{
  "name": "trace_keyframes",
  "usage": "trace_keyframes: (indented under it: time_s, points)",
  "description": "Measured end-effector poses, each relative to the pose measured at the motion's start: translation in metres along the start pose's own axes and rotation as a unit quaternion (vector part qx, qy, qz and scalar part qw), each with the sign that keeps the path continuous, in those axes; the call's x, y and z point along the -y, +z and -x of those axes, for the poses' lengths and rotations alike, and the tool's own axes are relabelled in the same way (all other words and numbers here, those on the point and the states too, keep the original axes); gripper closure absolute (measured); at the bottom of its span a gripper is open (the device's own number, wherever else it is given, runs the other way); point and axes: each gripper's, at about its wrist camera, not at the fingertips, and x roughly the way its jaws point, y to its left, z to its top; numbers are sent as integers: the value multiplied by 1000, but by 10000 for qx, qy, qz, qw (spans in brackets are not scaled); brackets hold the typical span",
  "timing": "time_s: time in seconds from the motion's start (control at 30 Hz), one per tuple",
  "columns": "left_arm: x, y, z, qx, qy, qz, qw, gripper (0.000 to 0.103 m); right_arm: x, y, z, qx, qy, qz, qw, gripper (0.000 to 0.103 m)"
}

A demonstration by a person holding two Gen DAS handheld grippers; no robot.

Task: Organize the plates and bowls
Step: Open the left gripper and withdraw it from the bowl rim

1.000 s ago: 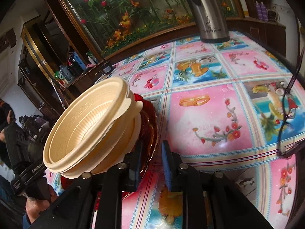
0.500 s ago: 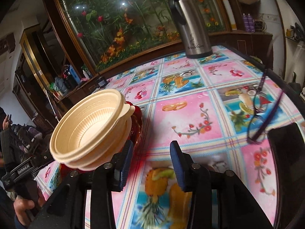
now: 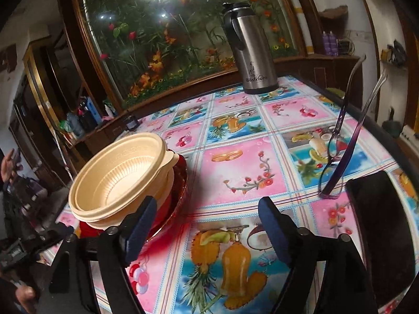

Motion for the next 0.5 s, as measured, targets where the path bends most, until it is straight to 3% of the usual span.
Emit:
trace_keyframes:
  time_s: [0.27, 0.5]
  points:
    - [10, 2, -1, -147, 783, -333, 9963, 0, -10, -4, 10, 124, -505, 284, 9982, 9]
    - [13, 3, 7, 157, 1202, -346, 9920, 0, -22, -5, 6, 158, -862, 520, 9948, 8]
